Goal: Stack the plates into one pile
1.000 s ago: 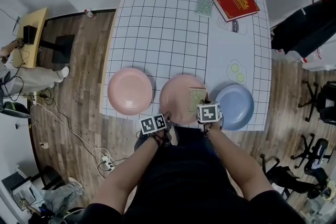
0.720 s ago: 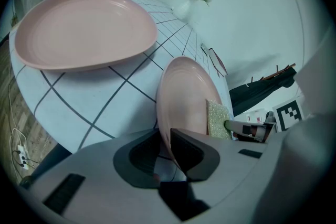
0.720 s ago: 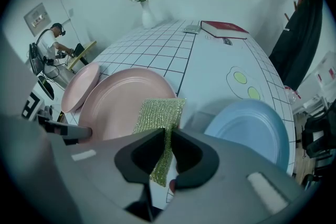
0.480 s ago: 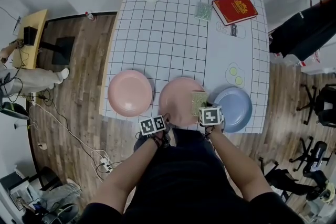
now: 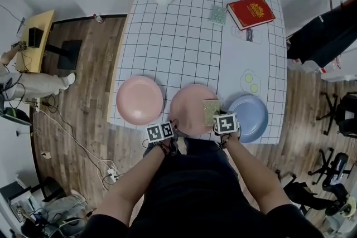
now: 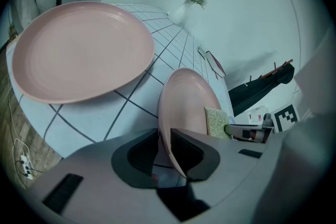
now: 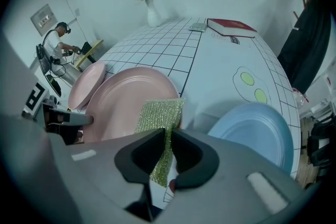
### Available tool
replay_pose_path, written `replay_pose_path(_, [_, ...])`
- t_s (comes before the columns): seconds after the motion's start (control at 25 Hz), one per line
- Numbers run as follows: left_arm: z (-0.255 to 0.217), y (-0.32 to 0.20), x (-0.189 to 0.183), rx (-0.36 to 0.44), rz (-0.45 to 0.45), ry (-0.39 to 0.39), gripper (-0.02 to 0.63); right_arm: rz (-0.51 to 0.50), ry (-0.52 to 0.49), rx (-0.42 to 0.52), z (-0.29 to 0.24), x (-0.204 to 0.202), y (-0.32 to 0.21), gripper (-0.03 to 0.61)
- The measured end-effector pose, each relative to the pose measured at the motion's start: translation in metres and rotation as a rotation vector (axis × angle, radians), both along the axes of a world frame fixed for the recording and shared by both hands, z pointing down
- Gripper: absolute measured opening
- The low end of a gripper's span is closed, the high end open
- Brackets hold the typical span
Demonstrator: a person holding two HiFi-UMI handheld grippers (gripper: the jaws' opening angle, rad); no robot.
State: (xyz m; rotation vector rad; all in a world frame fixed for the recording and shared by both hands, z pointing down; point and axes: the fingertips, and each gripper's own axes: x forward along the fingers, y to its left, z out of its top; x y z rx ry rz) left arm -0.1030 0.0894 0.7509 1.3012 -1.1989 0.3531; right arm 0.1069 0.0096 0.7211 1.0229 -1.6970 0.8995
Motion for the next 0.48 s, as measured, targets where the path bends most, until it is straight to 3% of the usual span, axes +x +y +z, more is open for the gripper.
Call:
replay_pose_path(0.2, [0.005, -0.007, -0.008, -0.035, 0.005, -0.028, 0.060, -0.091, -0.028, -0.040, 0.006, -0.012, 0.007, 0.054])
replay_pose_path(0.48, [0.006, -0.009, -0.007, -0.048, -0.054, 0.009, 0.021, -0.201, -0.034, -0.052, 0.020, -0.035, 0.019, 0.054])
